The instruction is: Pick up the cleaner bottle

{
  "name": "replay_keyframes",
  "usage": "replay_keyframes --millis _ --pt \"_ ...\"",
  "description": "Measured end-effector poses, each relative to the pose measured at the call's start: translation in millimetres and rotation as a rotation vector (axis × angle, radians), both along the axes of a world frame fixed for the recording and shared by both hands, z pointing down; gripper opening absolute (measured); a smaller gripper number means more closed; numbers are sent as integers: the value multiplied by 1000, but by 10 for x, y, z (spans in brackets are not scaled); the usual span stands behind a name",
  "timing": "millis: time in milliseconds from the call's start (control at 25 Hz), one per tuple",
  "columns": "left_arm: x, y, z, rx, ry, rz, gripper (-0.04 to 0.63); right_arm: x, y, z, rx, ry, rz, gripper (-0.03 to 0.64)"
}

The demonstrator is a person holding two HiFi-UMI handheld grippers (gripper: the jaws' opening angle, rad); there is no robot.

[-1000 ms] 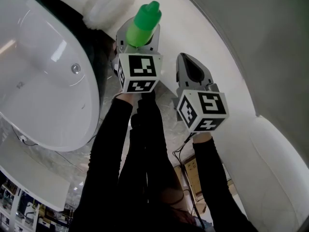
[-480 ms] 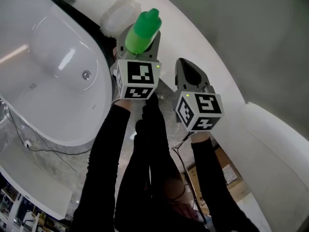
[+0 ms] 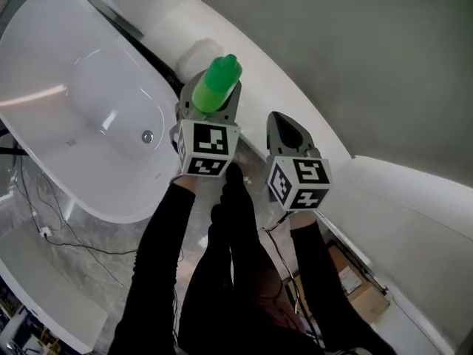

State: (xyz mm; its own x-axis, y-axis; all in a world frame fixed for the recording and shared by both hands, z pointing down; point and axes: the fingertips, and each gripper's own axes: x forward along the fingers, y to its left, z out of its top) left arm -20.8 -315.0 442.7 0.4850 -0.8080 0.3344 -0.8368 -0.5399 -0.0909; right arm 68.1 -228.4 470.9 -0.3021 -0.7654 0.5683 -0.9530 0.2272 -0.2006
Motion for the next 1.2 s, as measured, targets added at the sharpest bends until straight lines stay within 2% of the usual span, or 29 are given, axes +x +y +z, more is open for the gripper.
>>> replay_keyframes --millis 800,1200 --pt "-499 805 -1058 6 -11 -36 209 -404 417 -902 89 26 -114 2" --pt "-576 1123 -1291 27 -8 -31 209 -565 591 -1160 115 20 -130 2"
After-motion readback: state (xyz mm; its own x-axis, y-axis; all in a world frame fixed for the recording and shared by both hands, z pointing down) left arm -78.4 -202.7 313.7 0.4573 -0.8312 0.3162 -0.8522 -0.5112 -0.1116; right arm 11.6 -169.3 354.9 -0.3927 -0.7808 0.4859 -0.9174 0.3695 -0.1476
